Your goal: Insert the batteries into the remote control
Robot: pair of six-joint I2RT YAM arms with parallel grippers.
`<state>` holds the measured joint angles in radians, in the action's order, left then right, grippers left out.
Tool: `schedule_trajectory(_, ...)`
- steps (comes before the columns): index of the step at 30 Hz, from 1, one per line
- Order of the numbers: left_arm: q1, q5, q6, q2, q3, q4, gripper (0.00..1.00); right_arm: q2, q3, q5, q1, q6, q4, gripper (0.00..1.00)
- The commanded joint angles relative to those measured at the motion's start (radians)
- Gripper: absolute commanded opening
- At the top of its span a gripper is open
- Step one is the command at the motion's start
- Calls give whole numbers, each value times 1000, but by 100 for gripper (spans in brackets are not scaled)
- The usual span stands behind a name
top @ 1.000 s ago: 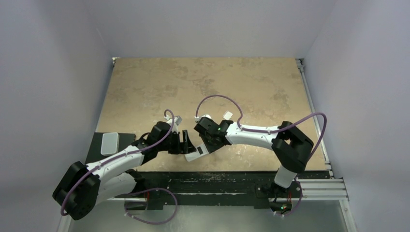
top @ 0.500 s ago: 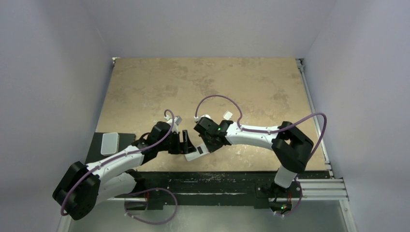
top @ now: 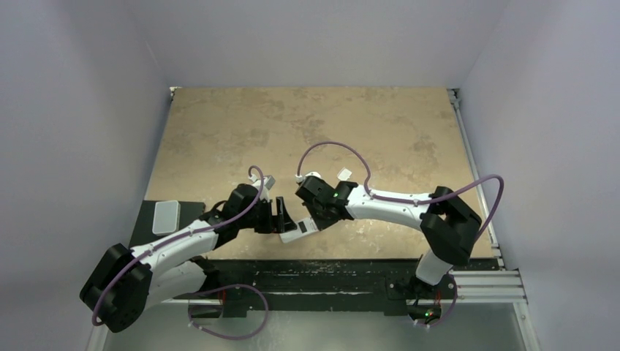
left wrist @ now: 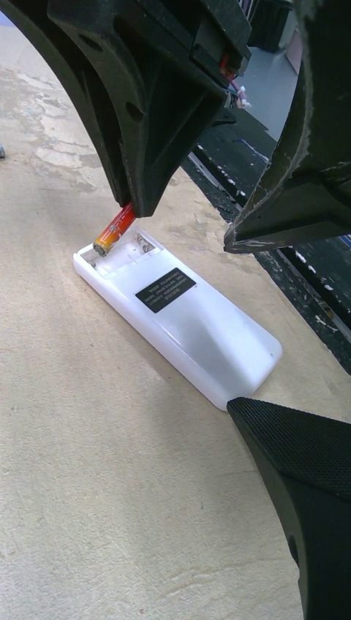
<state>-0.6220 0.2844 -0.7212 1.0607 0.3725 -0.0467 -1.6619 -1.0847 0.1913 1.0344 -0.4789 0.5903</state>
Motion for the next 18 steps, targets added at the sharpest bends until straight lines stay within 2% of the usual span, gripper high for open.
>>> schedule_trajectory(1,1,14,11,2,13,31,73,34,15,11,7,-22,18,2)
schedule_trajectory(18,1,27,10,1,16,69,73,-2,14,-4,10,-60,20,5)
